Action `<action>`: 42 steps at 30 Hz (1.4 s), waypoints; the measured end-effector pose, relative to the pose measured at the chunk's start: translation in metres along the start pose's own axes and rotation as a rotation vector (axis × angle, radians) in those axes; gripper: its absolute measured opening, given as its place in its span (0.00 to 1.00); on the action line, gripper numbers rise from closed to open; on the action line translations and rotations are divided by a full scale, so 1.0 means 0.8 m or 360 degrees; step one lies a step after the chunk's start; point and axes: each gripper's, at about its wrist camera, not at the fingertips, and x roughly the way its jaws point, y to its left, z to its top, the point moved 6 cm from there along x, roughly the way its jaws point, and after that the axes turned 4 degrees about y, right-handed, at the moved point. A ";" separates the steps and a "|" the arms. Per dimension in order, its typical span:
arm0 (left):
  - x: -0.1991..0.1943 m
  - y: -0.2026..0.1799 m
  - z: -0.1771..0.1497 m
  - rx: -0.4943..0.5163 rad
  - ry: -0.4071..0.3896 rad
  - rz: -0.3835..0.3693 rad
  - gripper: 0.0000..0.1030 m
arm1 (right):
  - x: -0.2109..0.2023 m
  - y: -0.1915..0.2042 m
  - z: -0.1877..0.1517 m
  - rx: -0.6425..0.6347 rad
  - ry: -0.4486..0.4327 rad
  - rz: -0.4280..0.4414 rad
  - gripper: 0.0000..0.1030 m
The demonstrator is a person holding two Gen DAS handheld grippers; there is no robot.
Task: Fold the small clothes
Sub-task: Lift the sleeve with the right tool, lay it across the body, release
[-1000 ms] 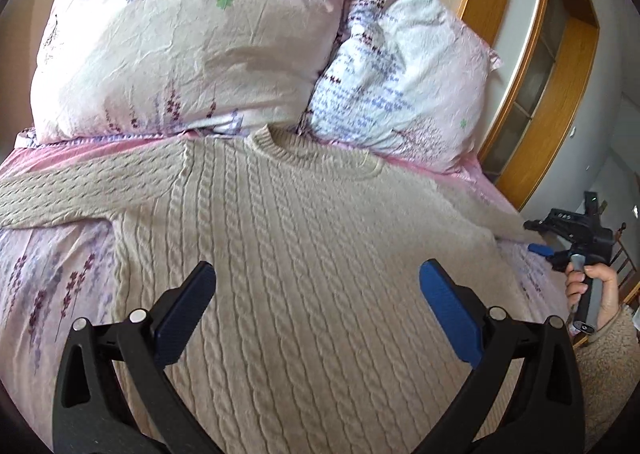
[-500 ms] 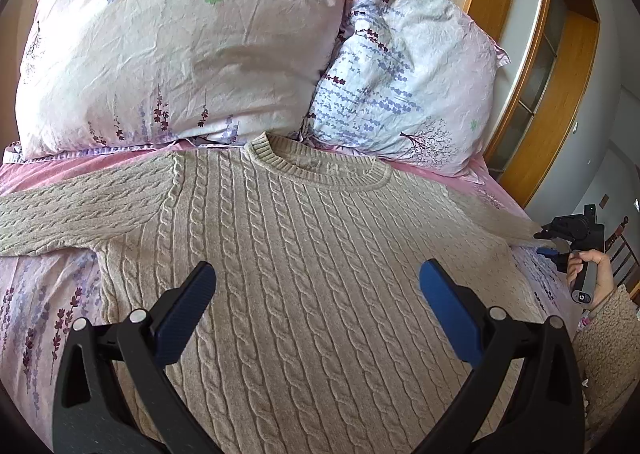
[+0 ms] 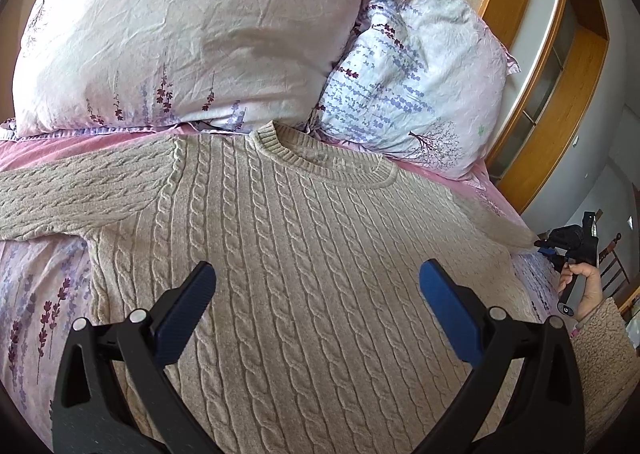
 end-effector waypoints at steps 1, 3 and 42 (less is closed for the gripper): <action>-0.001 0.001 0.000 0.0000 -0.0008 0.0004 0.98 | -0.005 0.009 0.002 -0.0037 -0.0027 0.0016 0.10; -0.003 0.003 0.001 0.0001 -0.0025 0.0009 0.98 | -0.019 0.030 0.003 -0.0117 -0.0073 0.0057 0.09; 0.010 -0.025 0.018 0.0018 0.0082 -0.0167 0.98 | 0.012 0.165 -0.137 -0.0100 0.0577 0.0676 0.39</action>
